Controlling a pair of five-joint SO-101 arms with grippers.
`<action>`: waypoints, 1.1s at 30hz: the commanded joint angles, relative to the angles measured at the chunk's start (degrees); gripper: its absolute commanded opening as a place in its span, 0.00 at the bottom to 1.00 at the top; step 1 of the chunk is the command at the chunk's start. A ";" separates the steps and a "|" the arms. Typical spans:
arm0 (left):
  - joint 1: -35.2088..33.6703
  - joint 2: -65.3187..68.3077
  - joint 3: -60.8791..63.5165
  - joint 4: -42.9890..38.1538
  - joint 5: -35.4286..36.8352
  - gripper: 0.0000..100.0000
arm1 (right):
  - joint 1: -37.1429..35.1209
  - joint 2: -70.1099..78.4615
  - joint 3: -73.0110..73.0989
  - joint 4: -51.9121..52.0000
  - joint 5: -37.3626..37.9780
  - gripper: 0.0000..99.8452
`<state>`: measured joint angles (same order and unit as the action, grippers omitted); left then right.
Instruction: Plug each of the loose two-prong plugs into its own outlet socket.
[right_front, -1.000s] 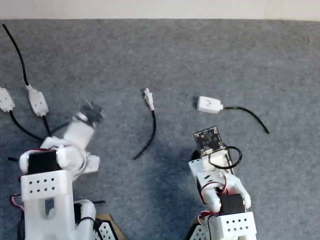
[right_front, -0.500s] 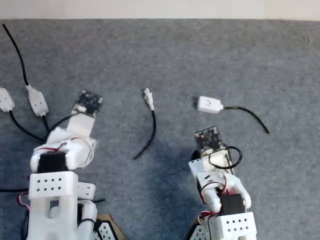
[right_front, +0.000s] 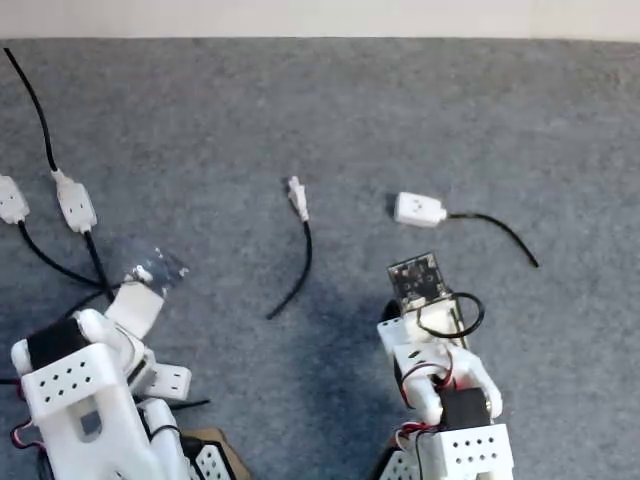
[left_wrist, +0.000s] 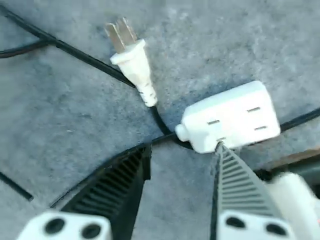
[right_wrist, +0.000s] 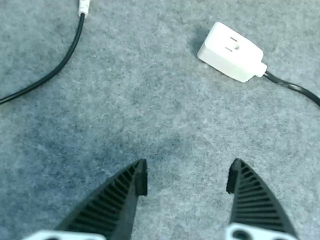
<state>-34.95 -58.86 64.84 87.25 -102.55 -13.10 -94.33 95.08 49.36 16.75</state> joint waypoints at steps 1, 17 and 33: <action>1.54 -0.66 -1.45 2.64 -6.86 0.22 | -0.57 -0.57 1.89 -1.36 0.88 0.25; 12.88 -0.66 21.49 -29.27 -7.03 0.24 | -0.57 -0.57 1.80 -1.36 0.97 0.25; 30.11 -0.66 -2.33 -16.26 19.08 0.05 | -0.57 -0.57 1.98 -1.36 0.97 0.25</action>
<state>-8.13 -58.86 68.97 67.47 -86.64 -13.10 -94.33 95.25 49.36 16.92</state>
